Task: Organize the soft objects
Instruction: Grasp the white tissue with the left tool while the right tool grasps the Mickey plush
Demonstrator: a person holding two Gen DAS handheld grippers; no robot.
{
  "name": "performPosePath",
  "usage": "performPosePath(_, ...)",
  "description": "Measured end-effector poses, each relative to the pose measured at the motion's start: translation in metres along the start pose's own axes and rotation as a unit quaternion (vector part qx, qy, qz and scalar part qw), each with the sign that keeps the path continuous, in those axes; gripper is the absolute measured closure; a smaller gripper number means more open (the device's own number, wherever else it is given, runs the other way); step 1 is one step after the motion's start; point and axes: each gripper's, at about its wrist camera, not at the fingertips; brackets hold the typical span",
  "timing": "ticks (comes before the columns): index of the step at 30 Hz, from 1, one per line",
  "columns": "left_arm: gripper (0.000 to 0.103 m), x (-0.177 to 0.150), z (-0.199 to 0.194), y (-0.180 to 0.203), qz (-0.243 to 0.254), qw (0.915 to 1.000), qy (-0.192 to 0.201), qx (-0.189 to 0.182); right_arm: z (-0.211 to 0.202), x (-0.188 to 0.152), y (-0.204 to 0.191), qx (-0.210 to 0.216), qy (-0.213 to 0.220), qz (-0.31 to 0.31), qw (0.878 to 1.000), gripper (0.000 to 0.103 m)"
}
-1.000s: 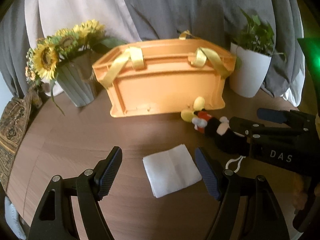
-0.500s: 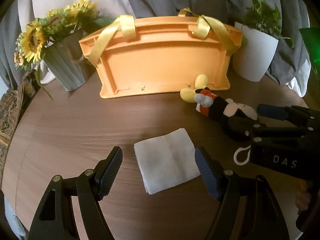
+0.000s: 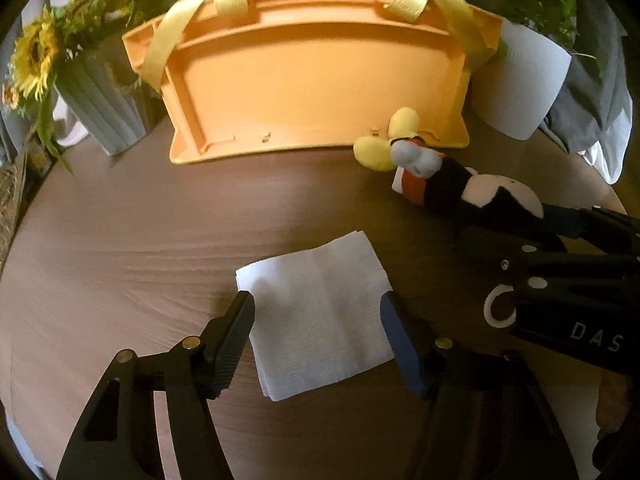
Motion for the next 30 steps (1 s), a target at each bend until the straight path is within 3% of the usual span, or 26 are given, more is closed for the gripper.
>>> performPosePath(4, 0.042, -0.001, 0.002, -0.002, -0.004, 1.0000, 0.001, -0.002, 0.004, 0.001, -0.003, 0.001, -0.003, 0.000, 1.000, 0.032)
performPosePath(8, 0.052, -0.002, 0.001, -0.002, -0.003, 0.9999, 0.003, -0.011, 0.007, 0.001, -0.005, 0.003, -0.007, -0.001, 1.000, 0.034)
performPosePath(11, 0.062, -0.002, 0.000, -0.002, 0.001, 0.9998, 0.003, -0.018, 0.007, -0.001, -0.007, 0.002, -0.007, -0.003, 1.000, 0.040)
performPosePath(16, 0.087, 0.000, -0.001, -0.003, -0.004, 0.9997, -0.002, -0.025, 0.004, -0.002, -0.005, -0.001, -0.006, 0.005, 1.000, 0.043)
performPosePath(18, 0.090, 0.002, -0.003, -0.004, -0.007, 0.9995, -0.003, -0.031, 0.003, -0.003, -0.006, -0.004, -0.005, 0.007, 1.000, 0.044)
performPosePath(30, 0.093, 0.012, -0.038, -0.002, -0.002, 0.9987, 0.032, -0.041, -0.023, -0.005, -0.001, -0.004, 0.014, 0.018, 1.000, 0.046)
Point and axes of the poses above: each gripper's, at about its wrist camera, not at the fingertips, and z roughly the way its jaws point, y to its right, x to its top, and after that the axes turned 11 degrees about -x, right-handed
